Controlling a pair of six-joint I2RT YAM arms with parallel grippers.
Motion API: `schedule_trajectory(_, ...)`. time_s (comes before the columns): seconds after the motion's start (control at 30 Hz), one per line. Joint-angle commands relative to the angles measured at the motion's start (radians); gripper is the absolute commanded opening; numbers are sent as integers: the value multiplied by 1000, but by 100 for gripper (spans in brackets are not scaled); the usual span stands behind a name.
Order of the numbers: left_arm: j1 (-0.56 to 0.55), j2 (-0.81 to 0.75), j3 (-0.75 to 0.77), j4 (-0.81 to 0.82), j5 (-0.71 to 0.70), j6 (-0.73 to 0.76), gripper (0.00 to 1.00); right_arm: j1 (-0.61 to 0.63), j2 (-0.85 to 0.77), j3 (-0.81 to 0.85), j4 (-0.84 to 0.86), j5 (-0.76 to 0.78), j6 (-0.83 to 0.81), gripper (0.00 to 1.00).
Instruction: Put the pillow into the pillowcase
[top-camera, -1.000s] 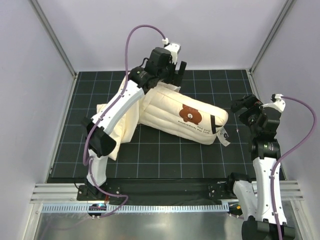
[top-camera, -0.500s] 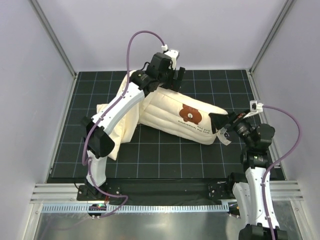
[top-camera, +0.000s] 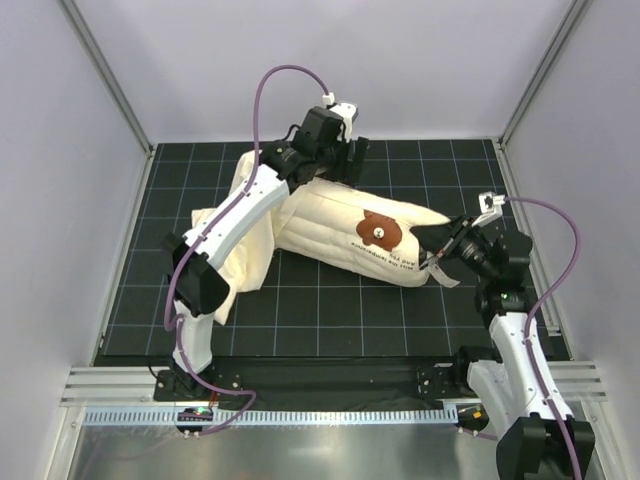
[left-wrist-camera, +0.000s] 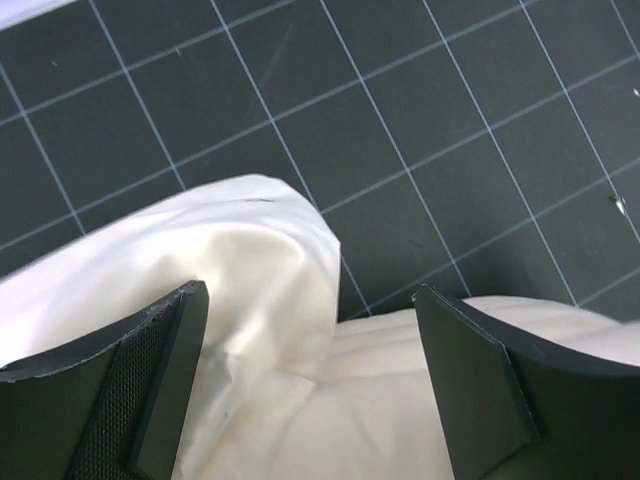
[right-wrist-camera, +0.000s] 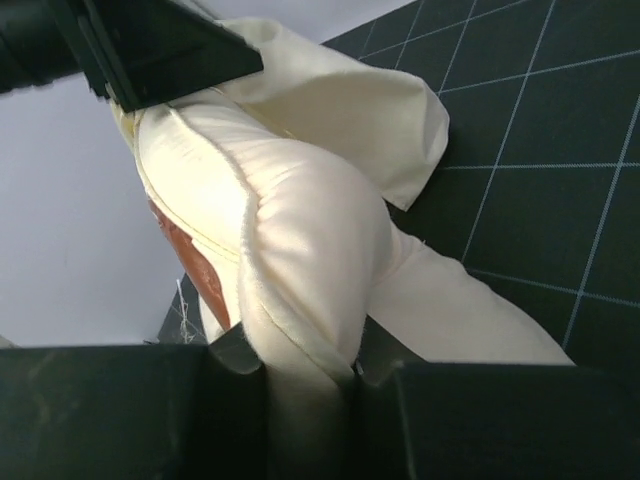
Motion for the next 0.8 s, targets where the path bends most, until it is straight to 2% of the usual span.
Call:
schedule_trajectory(0.0,-27,-27,47,-47,53,-24,88,4,15,263,-349,121,10,4)
schedule_trajectory(0.03,-33,-23,65,-62,54,-27,88,4,36,312,-450,164,10,4)
schedule_trajectory(0.07,-41,-20,84,-80,60,-35,88,3,85,407,-651,275,7,4)
schedule_trajectory(0.17,-56,-13,160,-139,66,-39,91,-20,190,525,-864,357,-11,4)
schedule_trajectory(0.23,-56,-34,184,-157,83,-30,98,-23,286,550,-928,419,-14,4)
schedule_trajectory(0.37,-56,-100,245,-163,74,-6,100,-29,362,523,-913,480,-8,4)
schedule_trajectory(0.53,-58,-197,224,-183,30,2,100,-46,437,489,-819,497,18,4)
schedule_trajectory(0.63,-58,-276,81,-212,-67,-30,100,-49,487,526,-844,563,-17,4)
schedule_trajectory(0.67,-58,-302,19,-214,-154,-50,100,-54,498,544,-848,572,-26,4)
schedule_trajectory(0.7,-58,-357,-129,-208,-197,-75,100,-60,506,549,-848,574,-34,4)
schedule_trajectory(0.77,-55,-416,-283,-150,-265,-137,100,-63,534,558,-845,572,-48,4)
